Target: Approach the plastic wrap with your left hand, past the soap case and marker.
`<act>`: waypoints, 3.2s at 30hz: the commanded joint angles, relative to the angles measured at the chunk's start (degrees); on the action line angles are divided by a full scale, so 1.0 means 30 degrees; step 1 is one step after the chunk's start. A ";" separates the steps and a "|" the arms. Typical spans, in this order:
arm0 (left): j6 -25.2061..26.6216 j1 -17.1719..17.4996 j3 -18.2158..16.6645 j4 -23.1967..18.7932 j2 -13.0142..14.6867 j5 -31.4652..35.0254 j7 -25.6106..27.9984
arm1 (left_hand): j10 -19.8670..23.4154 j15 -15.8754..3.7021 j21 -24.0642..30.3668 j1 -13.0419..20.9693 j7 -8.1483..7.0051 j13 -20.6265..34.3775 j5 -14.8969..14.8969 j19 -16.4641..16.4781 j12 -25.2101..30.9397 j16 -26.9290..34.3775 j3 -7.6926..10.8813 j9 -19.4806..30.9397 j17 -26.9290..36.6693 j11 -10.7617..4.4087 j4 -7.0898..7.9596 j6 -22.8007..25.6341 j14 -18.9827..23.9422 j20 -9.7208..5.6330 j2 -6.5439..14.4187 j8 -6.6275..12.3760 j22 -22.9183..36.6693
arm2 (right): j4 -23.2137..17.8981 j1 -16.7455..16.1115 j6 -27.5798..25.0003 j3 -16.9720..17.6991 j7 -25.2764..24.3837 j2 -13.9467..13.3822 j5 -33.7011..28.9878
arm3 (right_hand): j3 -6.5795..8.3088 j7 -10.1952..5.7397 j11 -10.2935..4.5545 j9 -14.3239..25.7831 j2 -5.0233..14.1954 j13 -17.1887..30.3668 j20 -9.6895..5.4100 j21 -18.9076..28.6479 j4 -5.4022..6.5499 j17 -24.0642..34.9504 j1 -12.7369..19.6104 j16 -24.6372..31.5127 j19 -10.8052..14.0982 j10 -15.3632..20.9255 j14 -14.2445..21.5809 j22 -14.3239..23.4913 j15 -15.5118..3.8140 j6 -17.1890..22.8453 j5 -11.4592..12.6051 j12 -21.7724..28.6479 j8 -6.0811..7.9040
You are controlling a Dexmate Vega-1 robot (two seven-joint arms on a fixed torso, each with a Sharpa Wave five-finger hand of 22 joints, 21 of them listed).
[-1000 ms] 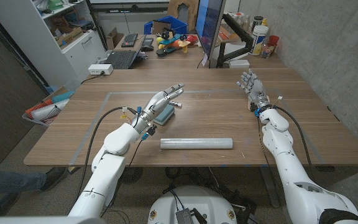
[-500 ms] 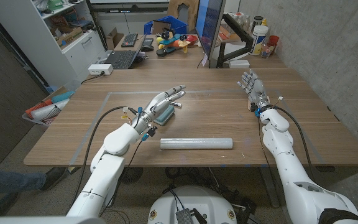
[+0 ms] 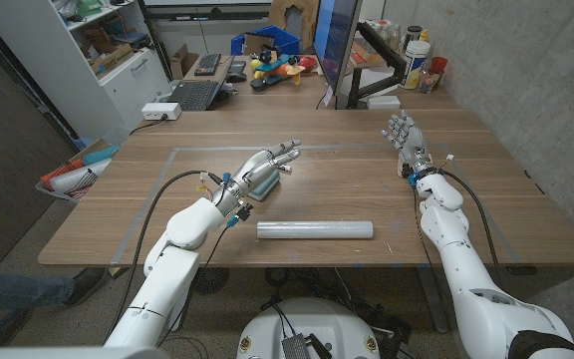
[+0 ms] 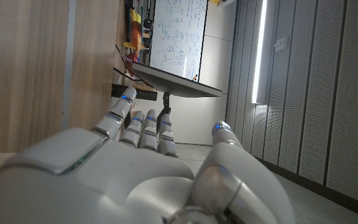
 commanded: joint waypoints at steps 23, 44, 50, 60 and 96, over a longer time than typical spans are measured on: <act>0.0480 0.0236 0.0507 -0.1062 0.0846 0.1599 -0.0010 | -0.0083 0.0043 -0.0287 0.0471 0.0058 0.0001 0.0016 -0.0620 -0.0066 -0.0033 0.0077 0.0070 -0.0017 -0.0032 -0.0343 0.0120 -0.0145 0.0188 0.0021 -0.0001 0.0062 | 0.0143 0.0097 0.0132 0.0090 0.0094 -0.0021 0.0044 | 0.0096 -0.0037 -0.0036 -0.0022 0.0002 0.0056 0.0042 -0.0264 -0.0170 -0.0026 -0.0094 0.0142 0.0235 0.0252 0.0100 0.0057 0.0018 0.0066 0.0075 -0.0100 -0.0049; 0.0600 0.0217 0.0812 -0.1464 0.1383 0.2164 -0.0415 | -0.0035 0.0038 -0.0461 0.0727 0.0008 0.0003 0.0019 -0.0631 -0.0041 -0.0016 0.0144 0.0074 -0.0017 -0.0063 -0.0495 0.0225 -0.0148 0.0268 0.0034 0.0039 0.0083 | -0.0136 -0.0073 0.0002 0.0019 -0.0130 -0.0093 -0.0149 | 0.0083 -0.0066 -0.0023 -0.0021 0.0003 0.0059 0.0061 -0.0432 -0.0206 -0.0077 -0.0136 0.0144 0.0282 0.0287 0.0127 0.0061 0.0014 0.0100 0.0072 -0.0145 -0.0045; 0.0789 0.0112 0.0985 -0.1669 0.1604 0.2495 -0.0586 | 0.0000 0.0036 -0.0506 0.0821 -0.0018 0.0003 0.0022 -0.0596 -0.0027 -0.0010 0.0169 0.0076 -0.0017 -0.0111 -0.0543 0.0273 -0.0141 0.0289 0.0039 0.0052 0.0088 | 0.0080 0.0034 0.0150 0.0037 -0.0079 -0.0106 -0.0137 | 0.0085 -0.0071 -0.0026 -0.0021 0.0013 0.0060 0.0060 -0.0470 -0.0214 -0.0089 -0.0142 0.0133 0.0299 0.0266 0.0102 0.0061 0.0004 0.0114 0.0074 -0.0166 -0.0042; 0.0920 -0.0138 0.1317 -0.1708 0.1869 0.2866 -0.0848 | -0.0006 0.0046 -0.0565 0.0966 0.0001 0.0004 0.0028 -0.0536 -0.0029 0.0006 0.0211 0.0078 -0.0017 -0.0090 -0.0608 0.0326 -0.0109 0.0422 0.0053 0.0065 0.0096 | 0.0272 0.0073 0.0241 0.0078 -0.0041 -0.0101 -0.0116 | 0.0080 -0.0074 -0.0048 -0.0020 0.0021 0.0062 0.0084 -0.0553 -0.0226 -0.0109 -0.0165 0.0138 0.0308 0.0293 0.0122 0.0063 0.0013 0.0124 0.0073 -0.0179 -0.0044; 0.1349 -0.0473 0.1770 -0.2594 0.3132 0.4949 -0.1335 | 0.0036 0.0013 -0.0807 0.1517 -0.0114 0.0009 0.0035 -0.0405 -0.0008 0.0011 0.0376 0.0088 -0.0017 -0.0155 -0.0771 0.0454 -0.0091 0.0618 0.0129 0.0075 0.0122 | 0.0730 0.0675 0.0565 -0.0202 0.0004 -0.0009 -0.0396 | 0.0073 -0.0101 -0.0025 -0.0019 0.0052 0.0067 0.0118 -0.0853 -0.0289 -0.0185 -0.0229 0.0127 0.0403 0.0297 0.0122 0.0070 0.0016 0.0118 0.0074 -0.0257 -0.0064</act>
